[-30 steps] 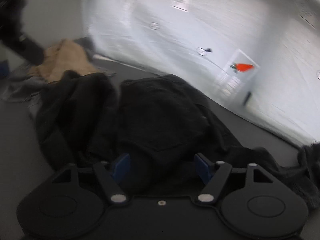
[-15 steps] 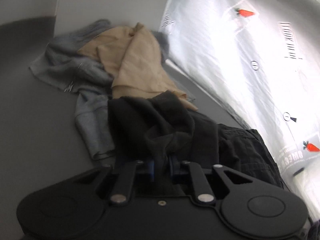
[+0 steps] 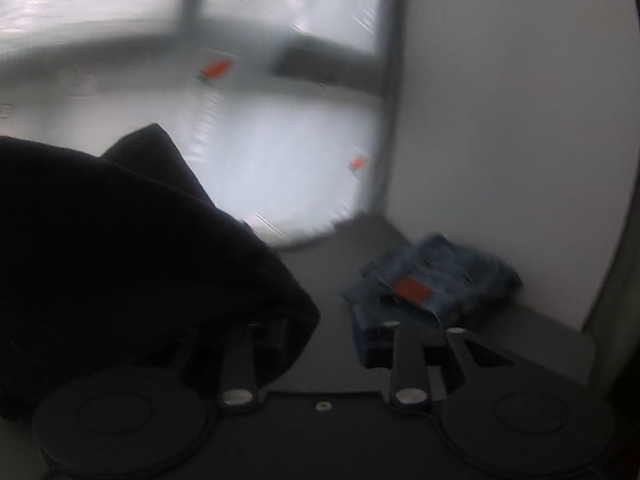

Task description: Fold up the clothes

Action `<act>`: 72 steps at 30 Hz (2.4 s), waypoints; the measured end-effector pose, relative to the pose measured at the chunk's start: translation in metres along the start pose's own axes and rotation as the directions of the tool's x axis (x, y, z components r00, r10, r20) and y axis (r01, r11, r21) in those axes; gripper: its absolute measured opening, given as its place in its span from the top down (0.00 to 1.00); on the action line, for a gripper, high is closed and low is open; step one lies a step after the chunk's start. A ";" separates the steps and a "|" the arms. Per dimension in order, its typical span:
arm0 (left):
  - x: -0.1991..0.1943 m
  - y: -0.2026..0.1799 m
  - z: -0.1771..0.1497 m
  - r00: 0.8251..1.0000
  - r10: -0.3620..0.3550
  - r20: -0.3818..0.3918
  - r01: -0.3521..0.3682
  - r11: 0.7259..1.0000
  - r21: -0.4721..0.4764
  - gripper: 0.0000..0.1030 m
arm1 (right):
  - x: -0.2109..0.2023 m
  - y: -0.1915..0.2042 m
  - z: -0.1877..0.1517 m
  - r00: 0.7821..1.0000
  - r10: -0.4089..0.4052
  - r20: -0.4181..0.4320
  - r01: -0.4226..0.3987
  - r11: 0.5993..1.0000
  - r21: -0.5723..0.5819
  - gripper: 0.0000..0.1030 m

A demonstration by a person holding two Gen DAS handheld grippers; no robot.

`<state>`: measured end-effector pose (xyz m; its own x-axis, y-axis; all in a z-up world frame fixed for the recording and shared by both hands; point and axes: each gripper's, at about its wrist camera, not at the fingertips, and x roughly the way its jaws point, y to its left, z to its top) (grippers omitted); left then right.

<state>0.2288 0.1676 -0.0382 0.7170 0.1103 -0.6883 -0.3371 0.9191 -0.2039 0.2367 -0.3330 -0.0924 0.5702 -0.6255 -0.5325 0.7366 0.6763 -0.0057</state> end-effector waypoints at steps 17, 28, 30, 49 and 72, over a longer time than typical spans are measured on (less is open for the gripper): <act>0.006 -0.132 -0.060 0.988 -0.086 -0.126 0.113 0.967 0.230 0.00 | 0.005 0.052 -0.068 0.877 0.460 -0.137 -0.472 0.775 -0.421 0.22; 0.074 -0.218 -0.093 0.974 -0.190 -0.122 0.221 0.702 0.677 0.00 | 0.020 0.127 -0.064 0.889 0.456 -0.033 -0.330 0.589 -0.738 0.14; 0.086 -0.241 -0.110 0.967 -0.230 -0.113 0.228 0.568 0.791 0.00 | 0.037 0.122 -0.059 0.880 0.469 -0.081 -0.366 0.558 -0.744 0.13; 0.192 -0.271 -0.132 0.997 -0.070 0.019 0.005 0.330 0.944 0.68 | 0.081 0.155 -0.083 0.798 0.505 -0.329 -0.566 0.438 -0.698 0.67; 0.113 -0.121 0.135 0.936 0.189 0.296 -0.271 0.925 0.267 0.89 | 0.053 -0.051 0.215 0.824 0.299 0.482 -0.411 0.900 0.143 0.94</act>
<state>0.4333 0.1196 0.0029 0.7880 0.3890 -0.4772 -0.3433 0.9210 0.1839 0.3070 -0.4842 0.0616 0.8653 -0.5002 -0.0324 0.4809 0.8103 0.3347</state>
